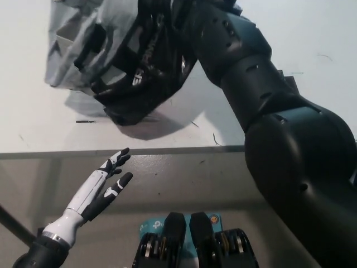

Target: Use the right hand to pick up a small rectangular container and put it into a plastic bag and lift the bag

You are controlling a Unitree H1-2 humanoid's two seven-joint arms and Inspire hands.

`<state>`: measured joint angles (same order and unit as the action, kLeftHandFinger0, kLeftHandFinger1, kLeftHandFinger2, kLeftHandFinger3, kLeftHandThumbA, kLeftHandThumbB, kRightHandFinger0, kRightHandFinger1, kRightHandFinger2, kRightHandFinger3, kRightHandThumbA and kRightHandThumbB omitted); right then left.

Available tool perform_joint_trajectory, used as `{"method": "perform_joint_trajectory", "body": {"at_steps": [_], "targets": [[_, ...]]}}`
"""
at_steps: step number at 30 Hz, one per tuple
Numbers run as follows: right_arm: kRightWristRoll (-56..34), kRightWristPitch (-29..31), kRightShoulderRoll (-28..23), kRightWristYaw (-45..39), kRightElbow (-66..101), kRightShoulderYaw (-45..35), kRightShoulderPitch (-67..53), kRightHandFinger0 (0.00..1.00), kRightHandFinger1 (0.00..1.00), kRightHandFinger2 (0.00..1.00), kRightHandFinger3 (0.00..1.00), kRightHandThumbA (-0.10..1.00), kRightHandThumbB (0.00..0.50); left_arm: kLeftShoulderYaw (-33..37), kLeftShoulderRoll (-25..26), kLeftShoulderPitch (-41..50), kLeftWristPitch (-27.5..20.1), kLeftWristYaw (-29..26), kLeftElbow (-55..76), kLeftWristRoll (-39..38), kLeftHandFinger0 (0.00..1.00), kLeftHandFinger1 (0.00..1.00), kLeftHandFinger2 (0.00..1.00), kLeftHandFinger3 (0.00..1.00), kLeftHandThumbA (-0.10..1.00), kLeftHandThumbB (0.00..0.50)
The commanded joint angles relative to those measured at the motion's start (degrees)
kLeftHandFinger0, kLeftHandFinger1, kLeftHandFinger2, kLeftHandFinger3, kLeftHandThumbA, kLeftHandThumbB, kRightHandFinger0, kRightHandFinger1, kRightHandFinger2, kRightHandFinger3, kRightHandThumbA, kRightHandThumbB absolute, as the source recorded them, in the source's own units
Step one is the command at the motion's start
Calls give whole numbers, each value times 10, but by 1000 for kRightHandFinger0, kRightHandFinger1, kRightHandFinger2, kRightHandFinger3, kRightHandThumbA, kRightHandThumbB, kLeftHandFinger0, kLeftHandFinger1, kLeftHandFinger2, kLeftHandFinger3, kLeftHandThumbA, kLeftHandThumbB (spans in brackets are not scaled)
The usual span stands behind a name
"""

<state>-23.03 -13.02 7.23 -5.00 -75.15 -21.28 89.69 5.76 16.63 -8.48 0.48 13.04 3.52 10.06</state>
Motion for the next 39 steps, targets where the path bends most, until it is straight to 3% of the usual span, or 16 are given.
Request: {"method": "perform_joint_trajectory", "body": {"at_steps": [1,5,7,8,9,10,12,13,14,16,22,24,28,35,36,39], "targets": [[10,52,-16,-9,-4,12,41,0,70,482,486,-8,126,4,15,-12,-1,9,15,7,988,1000,1000,1000,973,150],[5,49,-20,-16,-6,9,53,0,85,478,548,31,160,3,16,-11,2,10,15,2,998,1000,1000,1000,962,145],[20,40,-21,-16,-5,23,53,36,206,578,647,29,198,4,16,-8,4,12,18,2,991,1000,1000,1000,950,130],[37,31,-21,-10,-4,40,52,163,354,719,765,56,218,4,16,-7,3,12,19,2,985,1000,1000,1000,944,127],[41,29,-21,-9,-4,45,52,214,370,657,685,72,217,5,16,-6,3,12,19,2,984,1000,1000,1000,942,127],[68,29,-23,-16,0,76,46,646,850,1000,1000,292,263,4,15,-4,3,12,20,1,974,1000,1000,1000,924,117],[104,30,-27,-34,2,121,39,1000,1000,1000,1000,462,288,4,15,-2,4,13,22,0,970,1000,1000,1000,916,111],[121,38,-30,-53,2,145,36,1000,1000,1000,1000,586,309,5,15,-2,3,14,23,1,970,1000,1000,1000,913,109],[146,48,-35,-75,1,180,32,1000,1000,1000,1000,614,412,6,16,-2,3,14,23,4,973,1000,1000,1000,916,120],[192,58,-43,-72,-2,244,28,1000,1000,1000,1000,713,499,6,18,-4,-1,13,21,9,977,1000,1000,1000,946,142],[278,78,-66,-38,9,368,28,1000,1000,1000,1000,765,499,7,21,-5,6,20,21,8,989,1000,1000,1000,968,127],[297,78,-75,-34,11,403,28,1000,1000,1000,1000,849,500,8,21,-3,11,21,24,9,987,1000,1000,1000,959,120],[298,81,-88,-41,10,423,30,1000,1000,1000,1000,850,500,9,21,-2,13,26,27,6,983,1000,1000,1000,948,109],[354,80,-113,-57,19,489,43,1000,1000,1000,1000,1000,477,11,20,-4,18,28,27,11,987,1000,1000,1000,977,145],[364,84,-118,-63,23,500,44,1000,1000,1000,1000,988,437,11,21,-2,20,29,29,11,988,1000,1000,1000,979,146],[368,76,-134,-130,20,514,60,1000,1000,1000,1000,626,354,16,26,-3,19,33,30,16,997,1000,1000,1000,1000,132]]}}
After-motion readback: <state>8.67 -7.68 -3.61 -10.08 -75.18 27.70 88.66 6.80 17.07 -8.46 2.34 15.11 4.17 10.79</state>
